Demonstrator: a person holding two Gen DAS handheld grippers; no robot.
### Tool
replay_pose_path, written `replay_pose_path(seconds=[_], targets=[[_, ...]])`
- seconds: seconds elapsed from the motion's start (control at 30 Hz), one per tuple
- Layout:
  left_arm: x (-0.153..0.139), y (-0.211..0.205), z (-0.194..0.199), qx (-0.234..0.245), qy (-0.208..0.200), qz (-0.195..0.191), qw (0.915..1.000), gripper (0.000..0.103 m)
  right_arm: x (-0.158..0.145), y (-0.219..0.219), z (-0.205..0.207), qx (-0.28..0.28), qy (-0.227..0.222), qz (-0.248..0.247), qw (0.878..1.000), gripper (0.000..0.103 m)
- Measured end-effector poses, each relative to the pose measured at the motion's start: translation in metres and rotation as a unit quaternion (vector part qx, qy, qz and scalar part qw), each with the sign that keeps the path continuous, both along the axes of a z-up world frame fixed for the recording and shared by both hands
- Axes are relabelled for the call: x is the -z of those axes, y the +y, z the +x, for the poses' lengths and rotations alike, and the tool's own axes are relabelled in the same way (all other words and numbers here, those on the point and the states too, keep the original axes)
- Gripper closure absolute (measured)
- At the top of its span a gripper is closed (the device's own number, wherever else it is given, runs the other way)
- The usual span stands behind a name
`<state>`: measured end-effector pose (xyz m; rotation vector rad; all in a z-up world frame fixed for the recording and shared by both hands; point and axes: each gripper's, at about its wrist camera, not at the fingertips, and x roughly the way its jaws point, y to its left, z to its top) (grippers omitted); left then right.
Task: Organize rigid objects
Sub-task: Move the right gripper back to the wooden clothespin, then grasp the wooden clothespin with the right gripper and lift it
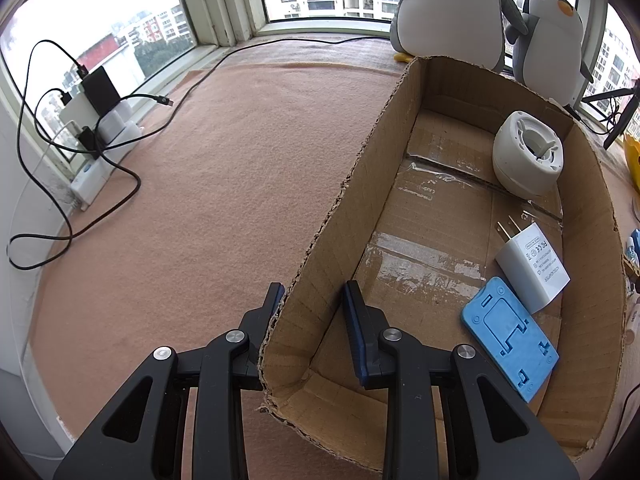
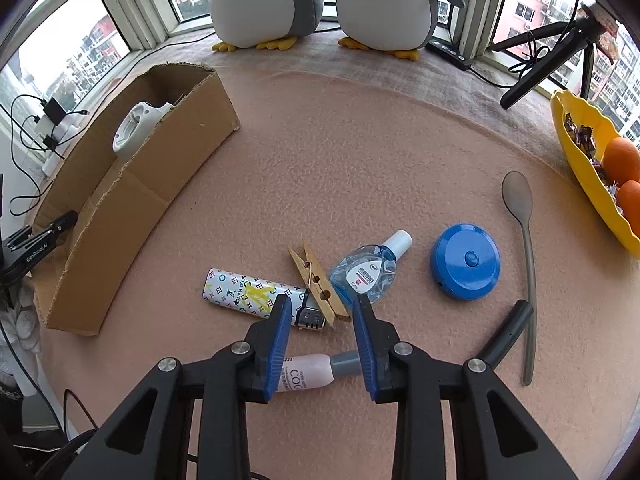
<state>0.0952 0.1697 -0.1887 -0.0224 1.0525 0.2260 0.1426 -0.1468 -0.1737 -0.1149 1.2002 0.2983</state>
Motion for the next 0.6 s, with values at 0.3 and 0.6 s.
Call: replay_pose_path(seconds=[0.3, 0.6], targets=[[0.0000, 0.0001, 0.0000, 0.000, 0.000, 0.000, 1.0000, 0.076, 0.0064, 0.0042, 0.0038, -0.004, 0.014, -0.008, 1.000, 0.087], [0.0000, 0.0003, 0.0000, 0.000, 0.000, 0.000, 1.0000, 0.076, 0.0043, 0.0105, 0.0103, -0.002, 0.008, 0.000, 1.000, 0.091]])
